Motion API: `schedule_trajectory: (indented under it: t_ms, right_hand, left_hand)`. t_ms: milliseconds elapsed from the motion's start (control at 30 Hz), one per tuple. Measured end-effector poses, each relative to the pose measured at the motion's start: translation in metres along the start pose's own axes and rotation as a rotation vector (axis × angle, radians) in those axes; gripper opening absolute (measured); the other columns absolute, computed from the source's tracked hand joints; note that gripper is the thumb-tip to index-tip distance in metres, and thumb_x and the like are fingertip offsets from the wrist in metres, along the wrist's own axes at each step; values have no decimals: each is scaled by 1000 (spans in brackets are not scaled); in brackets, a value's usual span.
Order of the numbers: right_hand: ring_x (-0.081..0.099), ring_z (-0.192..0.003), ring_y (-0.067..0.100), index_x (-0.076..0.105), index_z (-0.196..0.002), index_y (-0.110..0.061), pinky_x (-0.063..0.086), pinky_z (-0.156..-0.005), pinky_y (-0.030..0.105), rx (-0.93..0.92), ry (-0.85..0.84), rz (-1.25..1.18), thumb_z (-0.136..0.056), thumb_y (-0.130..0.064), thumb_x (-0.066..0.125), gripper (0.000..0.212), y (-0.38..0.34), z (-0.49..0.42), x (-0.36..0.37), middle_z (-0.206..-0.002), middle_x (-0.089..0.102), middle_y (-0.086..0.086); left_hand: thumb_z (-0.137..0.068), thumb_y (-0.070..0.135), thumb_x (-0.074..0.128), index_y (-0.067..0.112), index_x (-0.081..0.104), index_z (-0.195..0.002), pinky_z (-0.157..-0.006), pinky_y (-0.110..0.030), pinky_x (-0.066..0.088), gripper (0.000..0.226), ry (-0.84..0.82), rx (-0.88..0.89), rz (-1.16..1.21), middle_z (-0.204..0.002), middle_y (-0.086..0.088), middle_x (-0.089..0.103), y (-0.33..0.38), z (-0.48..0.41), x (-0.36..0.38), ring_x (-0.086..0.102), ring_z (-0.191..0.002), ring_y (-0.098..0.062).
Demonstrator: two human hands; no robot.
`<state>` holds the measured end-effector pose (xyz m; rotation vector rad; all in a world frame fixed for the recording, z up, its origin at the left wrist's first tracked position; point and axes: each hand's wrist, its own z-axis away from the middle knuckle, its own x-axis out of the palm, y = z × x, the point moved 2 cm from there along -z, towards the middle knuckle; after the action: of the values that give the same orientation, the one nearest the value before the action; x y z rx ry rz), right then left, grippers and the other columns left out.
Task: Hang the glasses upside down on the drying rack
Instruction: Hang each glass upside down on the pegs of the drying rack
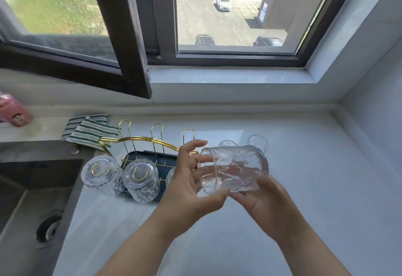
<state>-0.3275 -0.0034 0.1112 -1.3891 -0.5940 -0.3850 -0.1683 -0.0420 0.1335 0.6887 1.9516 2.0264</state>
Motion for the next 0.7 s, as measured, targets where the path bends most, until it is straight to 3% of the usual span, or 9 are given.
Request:
schedule_trajectory:
  t_ms: [100,167,233,333,433,600,700]
  right_hand:
    - [55,-117,36,43,-130,-6,50,-95,42,-48,31,26,-66,-17,77,73,-13,-19,15,-126,58,18]
    - [62,-109,32,50,-121,-10,52,-92,40,-98,93,161,-65,-3,71,61,-24,-32,21,-115,66,12]
    - [65,-104,27,54,-114,-17,54,-88,36,-152,134,327,-60,-1,73,60,-36,-47,29,-105,69,2]
    - [65,-101,17,53,-114,-23,54,-86,31,-245,142,596,-53,-7,83,70,-48,-72,41,-103,68,-5]
    - [63,-102,11,50,-118,-25,52,-89,28,-274,137,781,-53,-10,88,77,-51,-99,43,-108,65,-5]
    - [63,-100,10,49,-119,-27,52,-88,25,-189,143,865,-51,-17,89,80,-33,-134,26,-109,64,-7]
    - [62,-98,11,49,-119,-26,51,-85,21,-118,134,912,-52,-14,89,79,-19,-147,13,-110,63,-7]
  left_hand:
    - [-56,20,76,42,46,-113,-90,-34,50,69,3,29,-177,-112,3,61,15,-3,-16,60,-107,-17]
    - [-57,25,79,43,47,-113,-95,-29,46,67,66,80,-405,-118,11,56,24,-10,-27,54,-111,-8]
    - [-60,30,81,37,46,-120,-100,-13,33,70,123,163,-651,-127,14,47,34,-23,-38,42,-116,2]
    - [-65,35,78,39,38,-128,-90,5,23,76,127,233,-774,-125,19,44,49,-46,-48,38,-114,7]
    - [-69,34,76,38,38,-130,-87,5,26,72,102,284,-813,-122,20,48,54,-69,-56,43,-112,5]
    - [-63,30,80,32,45,-123,-89,-18,39,70,92,161,-862,-120,12,58,36,-101,-77,53,-107,-4]
    - [-61,21,83,32,49,-112,-79,-6,39,62,82,55,-848,-107,13,59,16,-113,-86,55,-98,-5]
